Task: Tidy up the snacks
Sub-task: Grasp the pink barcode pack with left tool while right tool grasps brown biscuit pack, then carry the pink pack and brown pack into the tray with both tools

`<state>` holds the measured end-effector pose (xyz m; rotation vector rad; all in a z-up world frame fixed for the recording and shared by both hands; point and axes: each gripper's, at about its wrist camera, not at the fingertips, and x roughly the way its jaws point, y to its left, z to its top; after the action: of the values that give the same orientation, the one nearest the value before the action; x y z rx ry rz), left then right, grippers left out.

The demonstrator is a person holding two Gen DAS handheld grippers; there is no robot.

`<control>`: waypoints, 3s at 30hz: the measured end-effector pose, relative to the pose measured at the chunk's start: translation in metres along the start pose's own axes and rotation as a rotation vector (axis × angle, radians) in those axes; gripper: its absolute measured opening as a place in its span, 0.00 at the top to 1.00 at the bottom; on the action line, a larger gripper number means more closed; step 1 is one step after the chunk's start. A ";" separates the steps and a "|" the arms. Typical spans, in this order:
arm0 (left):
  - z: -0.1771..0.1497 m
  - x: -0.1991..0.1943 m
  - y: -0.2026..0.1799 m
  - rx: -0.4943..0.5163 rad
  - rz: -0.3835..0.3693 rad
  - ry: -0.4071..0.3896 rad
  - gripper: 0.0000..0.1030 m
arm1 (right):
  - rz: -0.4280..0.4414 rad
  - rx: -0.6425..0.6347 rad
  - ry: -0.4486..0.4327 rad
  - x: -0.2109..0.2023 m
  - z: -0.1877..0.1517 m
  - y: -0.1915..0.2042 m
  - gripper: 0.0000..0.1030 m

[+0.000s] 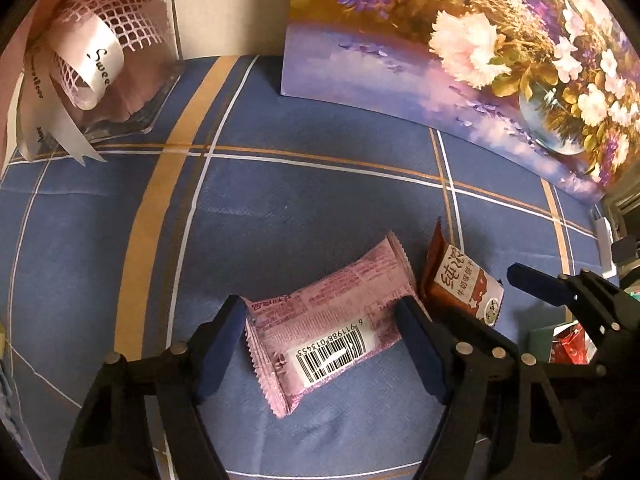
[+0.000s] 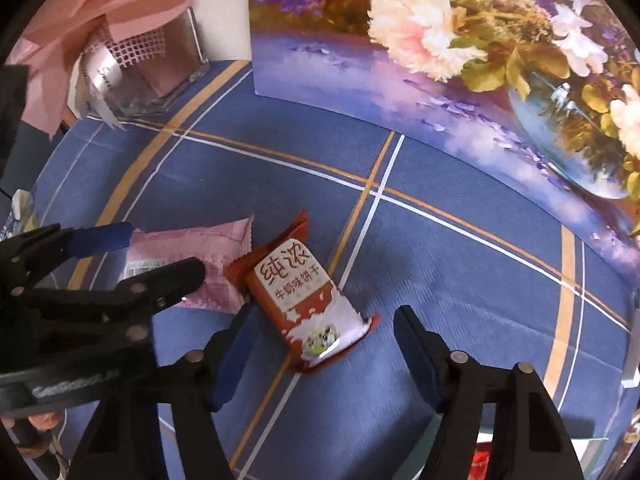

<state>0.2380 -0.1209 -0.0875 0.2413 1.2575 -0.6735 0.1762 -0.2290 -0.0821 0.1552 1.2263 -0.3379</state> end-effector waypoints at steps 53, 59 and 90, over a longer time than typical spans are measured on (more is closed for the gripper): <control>-0.113 -0.111 -0.084 -0.312 -0.345 -0.063 0.52 | -0.062 0.373 -0.094 -0.143 -0.169 -0.044 0.58; -0.134 -0.106 -0.133 -0.291 -0.406 -0.053 0.52 | -0.092 0.483 -0.139 -0.173 -0.205 -0.087 0.61; -0.151 -0.051 -0.190 -0.313 -0.386 0.006 0.50 | -0.063 0.619 -0.051 -0.160 -0.250 -0.142 0.63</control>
<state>-0.0016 -0.1748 -0.0510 -0.2650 1.4098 -0.7898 -0.1418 -0.2612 -0.0066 0.6358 1.0456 -0.7668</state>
